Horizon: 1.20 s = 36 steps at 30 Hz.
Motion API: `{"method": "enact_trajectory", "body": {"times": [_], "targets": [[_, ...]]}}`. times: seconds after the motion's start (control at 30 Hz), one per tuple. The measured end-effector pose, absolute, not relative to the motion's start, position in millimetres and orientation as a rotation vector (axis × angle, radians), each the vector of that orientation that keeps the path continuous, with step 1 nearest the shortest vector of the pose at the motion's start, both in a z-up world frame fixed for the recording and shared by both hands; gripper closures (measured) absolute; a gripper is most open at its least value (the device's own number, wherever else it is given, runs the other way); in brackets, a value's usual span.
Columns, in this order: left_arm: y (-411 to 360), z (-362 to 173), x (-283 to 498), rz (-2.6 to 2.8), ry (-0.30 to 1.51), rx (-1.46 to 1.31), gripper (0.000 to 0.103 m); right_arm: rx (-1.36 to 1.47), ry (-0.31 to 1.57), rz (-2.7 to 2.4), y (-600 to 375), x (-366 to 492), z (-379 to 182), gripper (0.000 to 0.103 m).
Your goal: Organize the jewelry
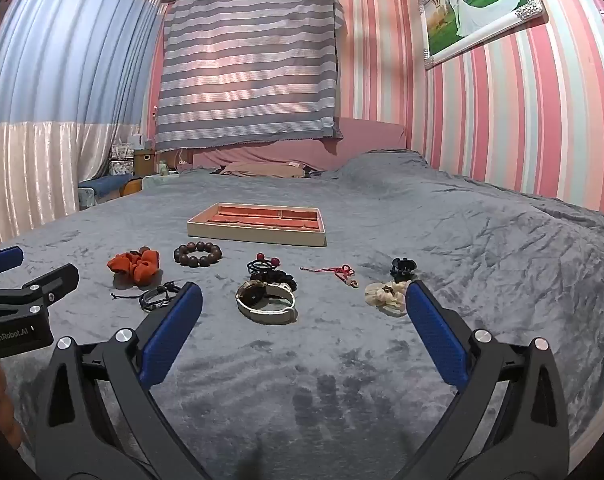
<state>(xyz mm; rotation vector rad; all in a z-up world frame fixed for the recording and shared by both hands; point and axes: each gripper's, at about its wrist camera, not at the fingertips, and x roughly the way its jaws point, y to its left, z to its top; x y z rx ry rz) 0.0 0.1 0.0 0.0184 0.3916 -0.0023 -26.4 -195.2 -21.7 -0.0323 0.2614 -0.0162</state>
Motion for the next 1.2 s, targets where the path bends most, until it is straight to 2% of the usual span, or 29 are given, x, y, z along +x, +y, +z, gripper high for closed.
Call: {"method": "enact_trajectory", "body": {"times": [1.2], "targets": [[-3.1,3.1,-2.6,-0.023,0.385,0.039,0.004,-0.028,0.274,-0.026,-197.9,-25.1,-25.4,0.004]]}}
